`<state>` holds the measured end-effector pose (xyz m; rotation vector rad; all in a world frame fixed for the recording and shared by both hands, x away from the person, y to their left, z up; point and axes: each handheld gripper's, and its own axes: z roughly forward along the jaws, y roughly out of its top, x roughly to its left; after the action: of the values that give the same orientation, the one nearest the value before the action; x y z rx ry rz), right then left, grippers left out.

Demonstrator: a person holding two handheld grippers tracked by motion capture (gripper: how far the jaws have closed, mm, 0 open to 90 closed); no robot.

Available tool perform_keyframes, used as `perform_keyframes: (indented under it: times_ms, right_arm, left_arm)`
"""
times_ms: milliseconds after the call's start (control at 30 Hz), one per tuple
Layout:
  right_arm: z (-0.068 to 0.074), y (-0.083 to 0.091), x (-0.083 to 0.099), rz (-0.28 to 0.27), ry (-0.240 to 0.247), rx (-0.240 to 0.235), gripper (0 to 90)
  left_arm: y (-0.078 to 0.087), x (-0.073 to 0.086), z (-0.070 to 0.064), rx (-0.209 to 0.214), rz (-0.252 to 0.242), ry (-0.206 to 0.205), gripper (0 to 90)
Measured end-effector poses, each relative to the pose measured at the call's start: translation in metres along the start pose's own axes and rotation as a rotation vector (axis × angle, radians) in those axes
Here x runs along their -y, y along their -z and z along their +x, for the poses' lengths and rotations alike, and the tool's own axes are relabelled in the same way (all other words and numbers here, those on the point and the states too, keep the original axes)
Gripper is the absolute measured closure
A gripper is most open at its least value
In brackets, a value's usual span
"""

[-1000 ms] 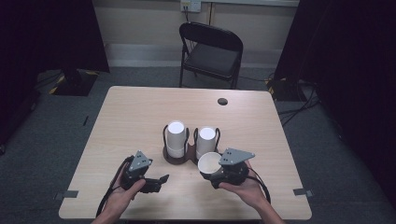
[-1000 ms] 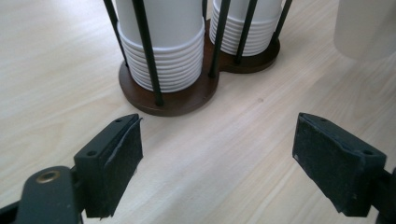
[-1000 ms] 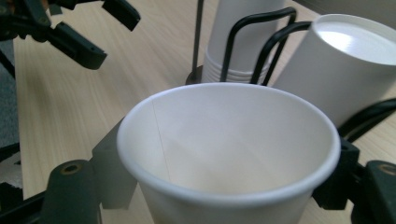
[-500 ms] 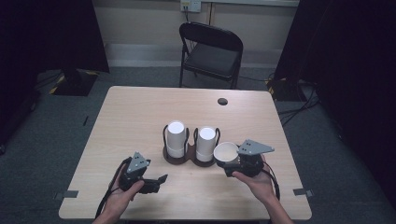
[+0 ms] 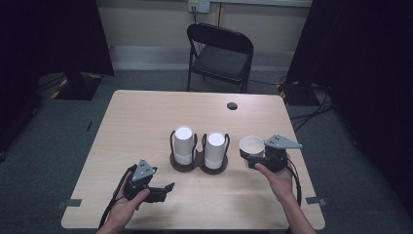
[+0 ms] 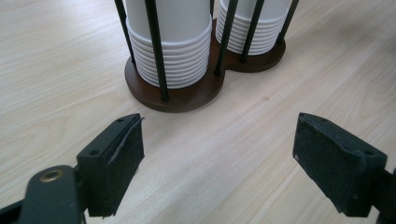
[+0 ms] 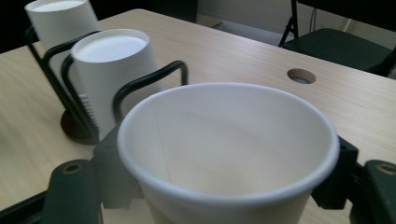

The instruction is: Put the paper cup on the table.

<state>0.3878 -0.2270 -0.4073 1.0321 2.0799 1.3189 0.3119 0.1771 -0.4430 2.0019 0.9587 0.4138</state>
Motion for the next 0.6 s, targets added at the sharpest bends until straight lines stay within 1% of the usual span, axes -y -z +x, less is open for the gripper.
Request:
perform_keyframes:
  times_ms: [100,133,167,200,300,333,400,433,467,600]
  right_arm:
    - [-0.008,-0.004,-0.002,-0.004,-0.015,0.021,24.9]
    - [-0.008,-0.004,-0.002,-0.004,-0.015,0.021,24.9]
    - [-0.012,-0.006,-0.003,-0.013,-0.032,0.030,24.9]
    - [-0.015,-0.007,-0.003,-0.014,-0.035,0.035,24.9]
    - [-0.020,-0.013,-0.004,-0.014,-0.051,0.049,24.9]
    - [-0.022,-0.015,-0.005,-0.013,-0.056,0.059,24.9]
    - [-0.024,-0.020,-0.007,-0.020,-0.069,0.066,24.9]
    - [-0.025,-0.022,-0.008,-0.025,-0.082,0.074,24.8]
    - [-0.026,-0.024,-0.008,-0.027,-0.095,0.076,24.9]
    - [-0.029,-0.029,-0.011,-0.030,-0.094,0.092,24.9]
  left_arm:
    - [0.000,0.001,0.002,-0.004,0.004,0.000,16.3]
    - [0.000,0.001,0.002,-0.004,0.004,0.000,16.3]
    - [0.000,0.001,0.004,-0.006,0.006,0.002,16.3]
    - [-0.001,0.001,0.004,-0.004,0.004,0.009,16.3]
    - [-0.001,0.001,0.005,-0.003,0.001,0.010,16.3]
    - [0.000,0.002,0.003,0.007,-0.009,0.014,16.3]
    - [0.000,0.001,0.003,0.002,-0.009,0.000,16.3]
    - [-0.001,0.001,0.002,0.005,-0.010,0.005,16.3]
    - [-0.001,0.001,0.002,0.006,-0.008,0.002,16.3]
    - [-0.001,0.001,0.002,0.001,0.000,-0.007,16.3]
